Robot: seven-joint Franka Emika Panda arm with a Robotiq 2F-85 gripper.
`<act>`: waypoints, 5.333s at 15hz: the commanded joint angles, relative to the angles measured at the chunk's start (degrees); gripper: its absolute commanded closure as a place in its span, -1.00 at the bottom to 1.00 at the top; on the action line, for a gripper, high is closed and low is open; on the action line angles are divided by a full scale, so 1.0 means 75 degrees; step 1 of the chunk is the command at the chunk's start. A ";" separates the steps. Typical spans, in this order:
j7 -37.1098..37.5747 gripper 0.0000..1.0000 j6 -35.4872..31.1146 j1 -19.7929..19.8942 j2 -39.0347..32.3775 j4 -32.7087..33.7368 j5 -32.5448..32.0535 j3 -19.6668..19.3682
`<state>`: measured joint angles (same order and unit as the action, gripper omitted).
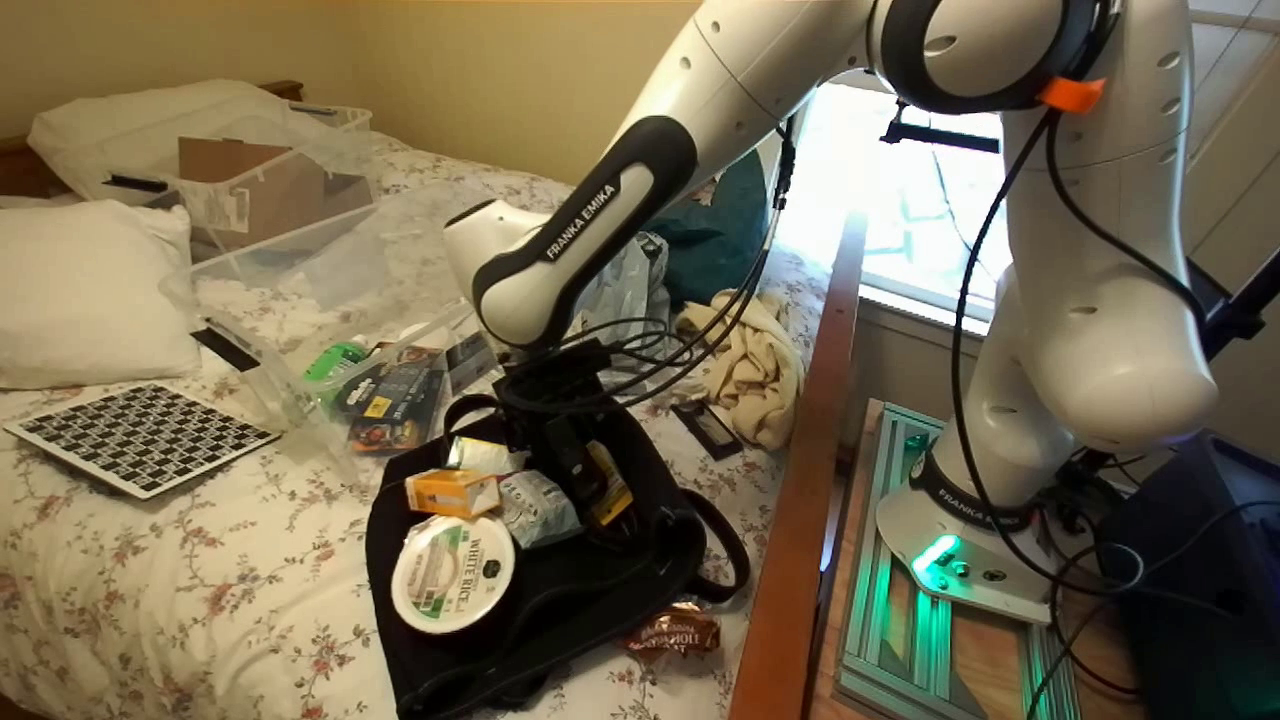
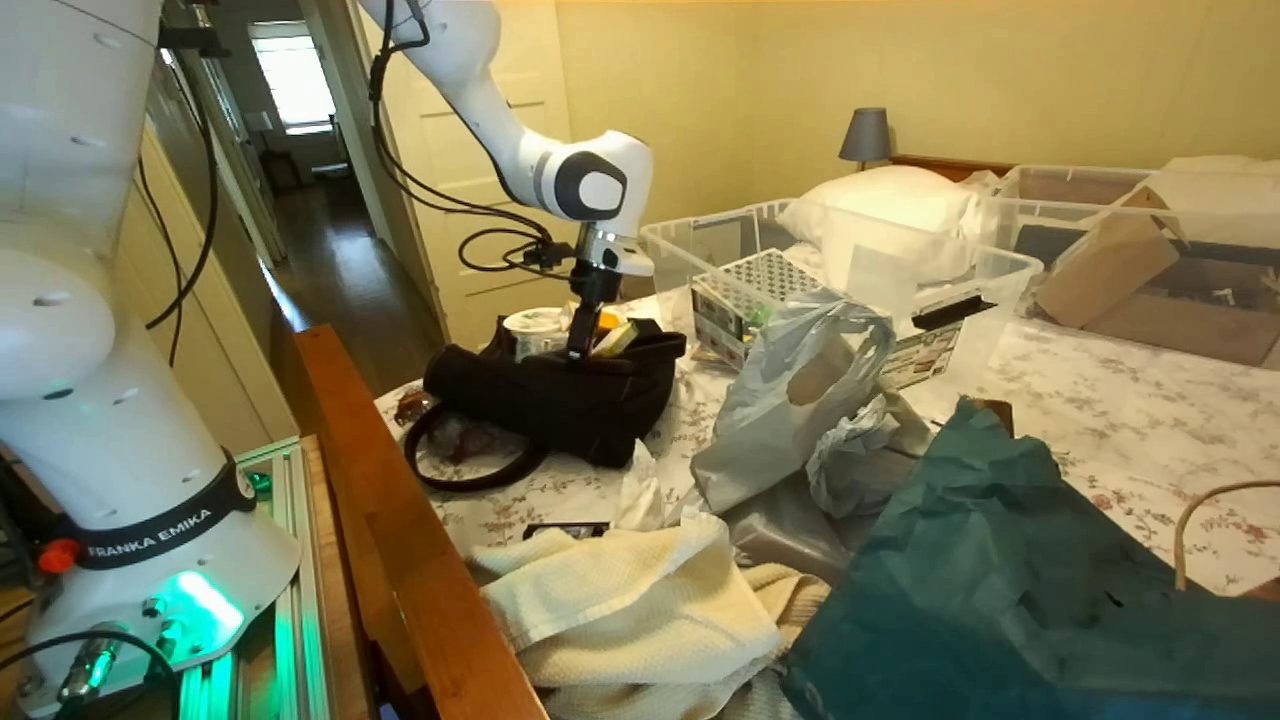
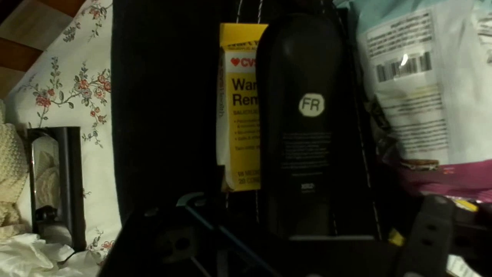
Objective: Put the remote in the storage box
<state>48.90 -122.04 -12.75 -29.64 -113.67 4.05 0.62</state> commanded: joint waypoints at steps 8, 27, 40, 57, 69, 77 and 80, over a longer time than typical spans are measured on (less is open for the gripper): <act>0.0454 0.47 -0.0027 -0.0118 -0.0496 0.0386 -0.0236 -0.0118; -0.1266 0.48 -0.1834 0.0078 0.1570 -0.1281 -0.0066 0.0093; -0.2099 -0.02 -0.0905 0.0324 0.2668 -0.0611 -0.0741 0.0153; -0.2111 0.48 -0.0040 0.0448 0.3518 -0.0305 -0.2268 0.0102; -0.4415 0.48 0.0678 0.0589 0.1984 0.2738 -0.2789 0.0197; -0.4471 -0.02 0.0512 0.0580 0.1966 0.2600 -0.2591 0.0158; -0.4471 0.48 0.0512 0.0578 0.1973 0.2600 -0.2592 0.0159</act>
<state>15.38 -118.44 -8.47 -14.81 -94.37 -15.39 1.72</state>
